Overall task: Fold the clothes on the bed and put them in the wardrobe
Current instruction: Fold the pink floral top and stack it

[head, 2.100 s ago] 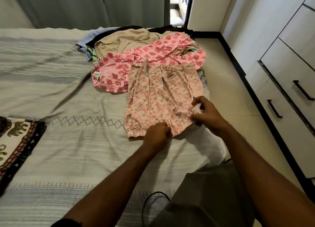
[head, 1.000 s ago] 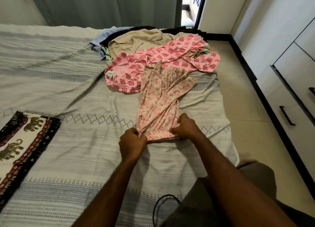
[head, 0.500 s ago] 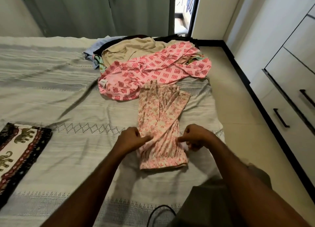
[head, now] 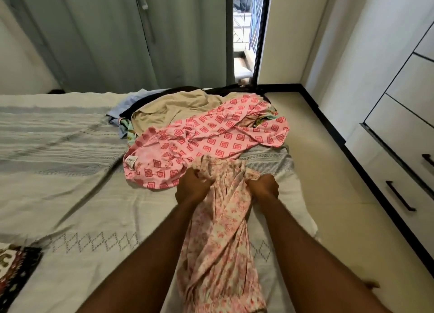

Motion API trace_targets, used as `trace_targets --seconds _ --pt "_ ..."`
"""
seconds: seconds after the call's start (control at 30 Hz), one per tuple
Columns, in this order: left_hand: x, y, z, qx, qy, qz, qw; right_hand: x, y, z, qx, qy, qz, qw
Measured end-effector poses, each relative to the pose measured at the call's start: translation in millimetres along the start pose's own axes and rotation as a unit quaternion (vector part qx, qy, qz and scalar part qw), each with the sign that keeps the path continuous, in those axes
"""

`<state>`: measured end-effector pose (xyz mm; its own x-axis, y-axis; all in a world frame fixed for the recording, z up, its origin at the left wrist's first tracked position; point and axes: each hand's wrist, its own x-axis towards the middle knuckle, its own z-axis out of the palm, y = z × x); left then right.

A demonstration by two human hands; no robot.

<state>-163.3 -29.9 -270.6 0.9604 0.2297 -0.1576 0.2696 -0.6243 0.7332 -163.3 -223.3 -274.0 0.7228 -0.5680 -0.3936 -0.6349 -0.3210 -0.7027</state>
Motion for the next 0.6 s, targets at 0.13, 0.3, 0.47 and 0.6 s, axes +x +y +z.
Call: trace_targets --seconds 0.13,0.3,0.47,0.6 --pt "20 -15 14 -0.036 -0.019 -0.012 0.999 12 -6 3 0.042 0.008 0.003 0.999" --pt "26 -22 -13 -0.312 -0.012 -0.089 0.946 17 9 -19 0.156 0.091 -0.029 0.983" --pt "27 -55 -38 -0.38 -0.022 -0.182 0.907 12 23 -18 0.229 0.078 -0.022 0.97" --pt "25 -54 -39 -0.325 -0.095 -0.118 0.933 -3 14 -15 0.281 0.124 -0.075 0.949"
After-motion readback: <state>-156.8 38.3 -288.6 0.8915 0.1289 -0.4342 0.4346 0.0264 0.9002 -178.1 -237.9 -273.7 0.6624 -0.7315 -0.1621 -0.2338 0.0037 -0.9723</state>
